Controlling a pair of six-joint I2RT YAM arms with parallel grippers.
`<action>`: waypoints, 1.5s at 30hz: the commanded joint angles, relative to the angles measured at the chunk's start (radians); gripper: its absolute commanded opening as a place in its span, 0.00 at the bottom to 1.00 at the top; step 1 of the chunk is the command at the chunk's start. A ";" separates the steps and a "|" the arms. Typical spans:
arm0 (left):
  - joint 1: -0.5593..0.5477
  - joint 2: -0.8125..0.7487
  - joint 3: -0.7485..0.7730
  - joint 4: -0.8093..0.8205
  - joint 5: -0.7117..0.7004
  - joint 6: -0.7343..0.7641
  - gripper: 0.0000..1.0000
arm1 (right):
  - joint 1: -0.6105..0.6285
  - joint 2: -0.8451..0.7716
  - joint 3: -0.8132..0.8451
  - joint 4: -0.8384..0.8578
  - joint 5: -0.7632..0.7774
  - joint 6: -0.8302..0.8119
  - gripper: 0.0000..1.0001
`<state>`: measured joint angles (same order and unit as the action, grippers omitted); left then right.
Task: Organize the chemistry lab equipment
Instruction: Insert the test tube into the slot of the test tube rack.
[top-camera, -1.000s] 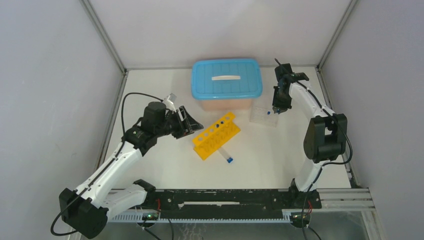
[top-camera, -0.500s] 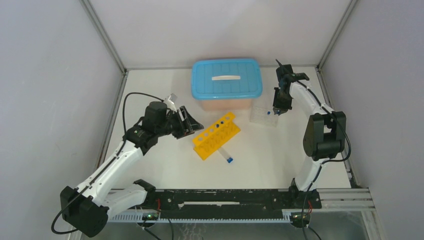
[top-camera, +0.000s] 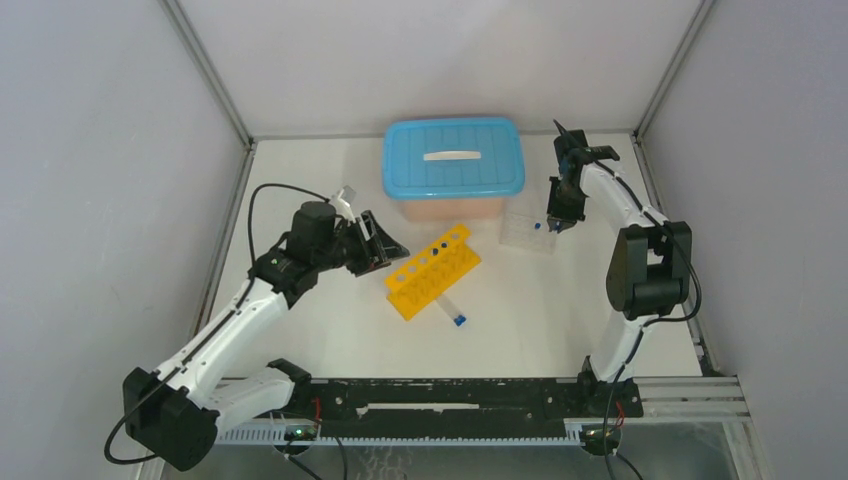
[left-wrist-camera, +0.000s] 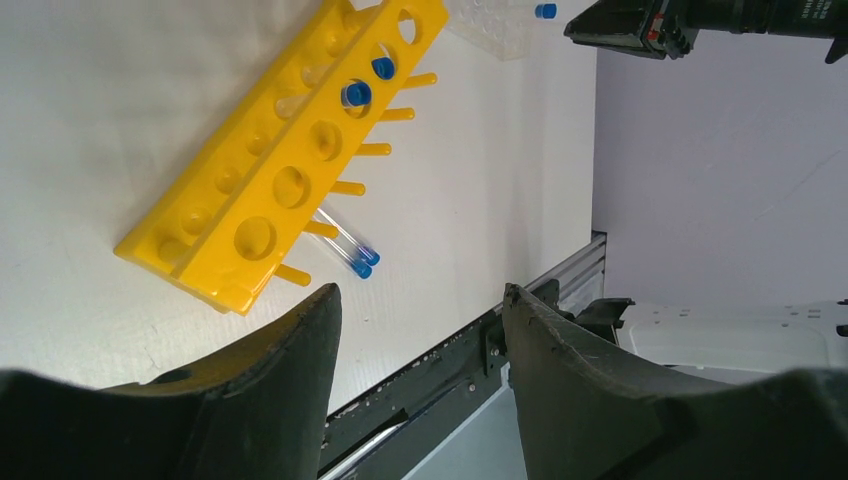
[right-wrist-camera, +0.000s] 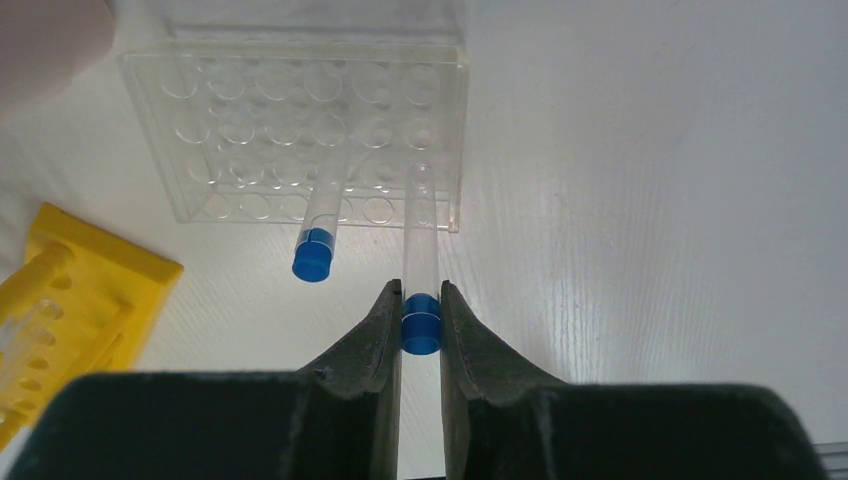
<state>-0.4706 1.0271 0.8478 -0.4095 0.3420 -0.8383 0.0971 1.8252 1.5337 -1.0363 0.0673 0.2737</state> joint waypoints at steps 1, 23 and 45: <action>0.006 0.005 0.066 0.050 0.012 -0.008 0.64 | -0.012 0.013 0.042 -0.018 -0.011 -0.018 0.14; 0.006 0.041 0.059 0.091 0.031 -0.021 0.64 | -0.019 0.103 0.126 -0.050 -0.029 -0.025 0.22; 0.007 0.054 0.080 0.093 0.041 -0.022 0.64 | -0.026 0.081 0.177 -0.055 -0.057 -0.024 0.38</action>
<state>-0.4690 1.0927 0.8478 -0.3454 0.3702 -0.8566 0.0780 1.9495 1.6550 -1.0969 0.0166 0.2584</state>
